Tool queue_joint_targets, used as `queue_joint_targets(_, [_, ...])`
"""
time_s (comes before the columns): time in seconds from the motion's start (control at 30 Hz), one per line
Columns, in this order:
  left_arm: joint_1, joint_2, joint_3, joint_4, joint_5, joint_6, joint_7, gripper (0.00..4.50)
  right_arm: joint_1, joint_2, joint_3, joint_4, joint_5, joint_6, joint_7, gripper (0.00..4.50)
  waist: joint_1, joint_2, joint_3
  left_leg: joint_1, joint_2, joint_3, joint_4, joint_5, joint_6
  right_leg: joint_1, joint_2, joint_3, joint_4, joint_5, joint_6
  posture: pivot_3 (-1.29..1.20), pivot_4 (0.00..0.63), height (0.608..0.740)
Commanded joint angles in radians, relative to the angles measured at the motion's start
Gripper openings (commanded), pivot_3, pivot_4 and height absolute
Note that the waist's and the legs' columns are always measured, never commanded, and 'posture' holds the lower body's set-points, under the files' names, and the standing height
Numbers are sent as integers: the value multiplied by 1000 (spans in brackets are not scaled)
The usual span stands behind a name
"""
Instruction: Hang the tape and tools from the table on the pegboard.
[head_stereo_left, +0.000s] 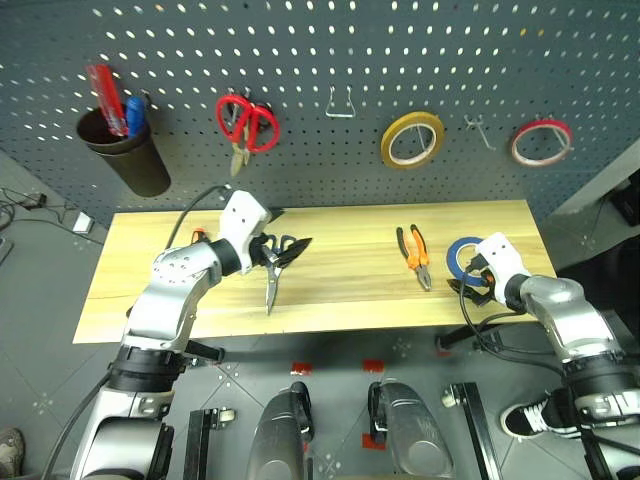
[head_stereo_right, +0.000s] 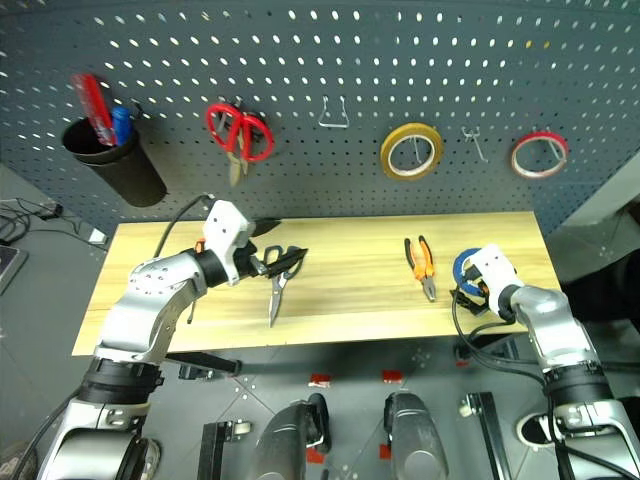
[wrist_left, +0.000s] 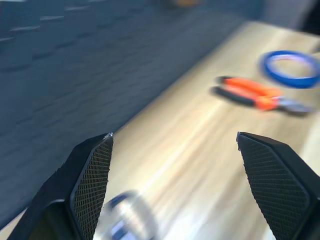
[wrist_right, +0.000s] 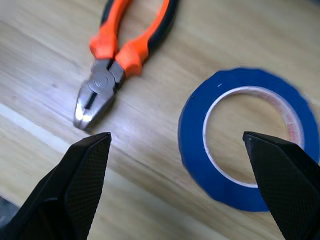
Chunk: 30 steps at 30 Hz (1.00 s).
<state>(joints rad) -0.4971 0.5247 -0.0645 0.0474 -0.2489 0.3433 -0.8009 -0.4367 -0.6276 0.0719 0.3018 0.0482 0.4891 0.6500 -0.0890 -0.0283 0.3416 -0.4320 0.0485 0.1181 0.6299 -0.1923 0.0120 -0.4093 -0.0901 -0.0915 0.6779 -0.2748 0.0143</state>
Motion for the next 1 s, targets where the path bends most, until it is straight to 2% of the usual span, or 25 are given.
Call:
queue_joint_targets(0.03, [-46,-19,-62,47,17,-27,-66,4156,-77,-18,37,113,-42,-18,41,4500,-4,0,24,1,0,1,0,1,-2,0,0,1,0,-2,1,-261,454,740])
queue_joint_targets(0.23, [-96,-62,-140,107,56,-164,-166,4156,-201,-5,105,326,-107,-76,98,4500,-10,-5,56,-1,0,4,-1,1,-2,-2,-2,0,0,-5,3,-254,447,740])
queue_joint_targets(0.27, [-101,-62,-159,111,65,-192,-195,4169,-221,-3,114,358,-114,-77,111,4325,-10,-5,56,-1,0,4,-2,1,-2,-2,-2,-1,0,-5,3,-254,443,740])
queue_joint_targets(0.33, [-110,-62,-192,111,56,-221,-278,4175,-256,-2,135,412,-126,-69,147,3923,-11,-5,56,-1,0,4,-2,1,-3,-1,-2,-2,0,-5,3,-256,437,740])
queue_joint_targets(0.57, [-135,-72,-222,151,54,-277,-397,4175,-299,19,152,489,-161,-100,159,1475,-12,-5,55,0,0,3,1,1,-3,0,-3,-3,2,-5,3,-262,394,740])
queue_joint_targets(0.63, [-145,-88,-188,152,26,-268,-388,4175,-268,7,127,426,-162,-120,119,787,-12,-5,55,0,0,3,1,1,-3,1,-3,-3,2,-5,3,-261,380,740])
queue_joint_targets(0.67, [-147,-94,-171,147,9,-256,-384,4175,-234,-9,112,357,-162,-131,101,665,-11,-5,55,0,-1,3,1,1,-3,1,-4,-3,2,-5,3,-261,377,740])
queue_joint_targets(0.73, [-149,-103,-154,145,-4,-245,-379,4175,-167,-39,88,226,-162,-141,83,666,-9,-5,55,0,-1,2,1,1,-3,1,-4,-4,2,-5,3,-264,370,740])
queue_joint_targets(0.87, [-143,-136,-110,113,-26,-256,-322,4175,74,-89,-58,-259,-169,-95,-33,666,1,-4,54,-3,-2,2,0,1,-3,-2,-4,-4,2,-6,5,-269,353,740])
queue_joint_targets(1.0, [-154,-166,-78,94,-28,-275,-268,4175,247,-8,-174,-624,-200,-98,-202,666,-4,-4,54,-3,-3,2,0,0,-3,-2,-5,-5,2,-6,6,-291,348,740])
